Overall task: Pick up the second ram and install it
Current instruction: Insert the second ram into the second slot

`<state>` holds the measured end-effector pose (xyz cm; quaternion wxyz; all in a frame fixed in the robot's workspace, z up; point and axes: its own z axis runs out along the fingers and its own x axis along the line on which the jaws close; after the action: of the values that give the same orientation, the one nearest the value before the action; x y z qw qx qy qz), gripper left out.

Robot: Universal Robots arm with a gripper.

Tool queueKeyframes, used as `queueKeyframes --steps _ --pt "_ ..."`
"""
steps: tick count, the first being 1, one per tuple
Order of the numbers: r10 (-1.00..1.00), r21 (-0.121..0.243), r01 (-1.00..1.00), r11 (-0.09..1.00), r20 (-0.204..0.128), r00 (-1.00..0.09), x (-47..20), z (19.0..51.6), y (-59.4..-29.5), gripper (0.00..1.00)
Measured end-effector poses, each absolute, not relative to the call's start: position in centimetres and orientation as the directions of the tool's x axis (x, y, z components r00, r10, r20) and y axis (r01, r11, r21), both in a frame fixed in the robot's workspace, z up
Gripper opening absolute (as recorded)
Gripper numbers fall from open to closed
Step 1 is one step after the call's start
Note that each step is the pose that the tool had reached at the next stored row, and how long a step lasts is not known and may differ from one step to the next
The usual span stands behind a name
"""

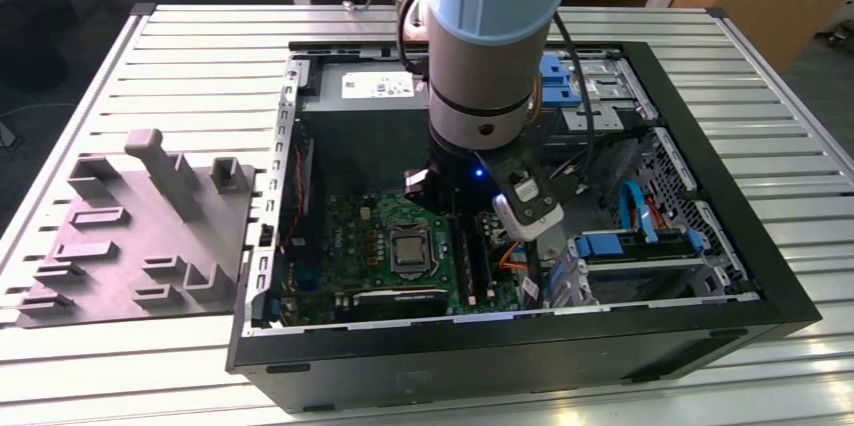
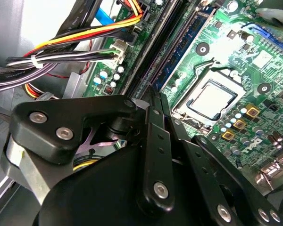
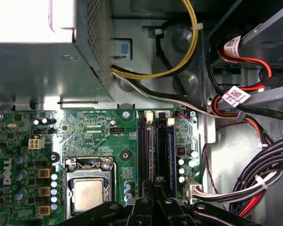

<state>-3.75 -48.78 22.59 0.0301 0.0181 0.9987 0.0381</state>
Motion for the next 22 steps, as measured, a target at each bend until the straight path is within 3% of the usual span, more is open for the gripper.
queueKeyframes --steps 22 --pt "0.038 0.077 0.034 0.996 -0.059 -0.998 -3.96 22.32 -48.78 0.11"
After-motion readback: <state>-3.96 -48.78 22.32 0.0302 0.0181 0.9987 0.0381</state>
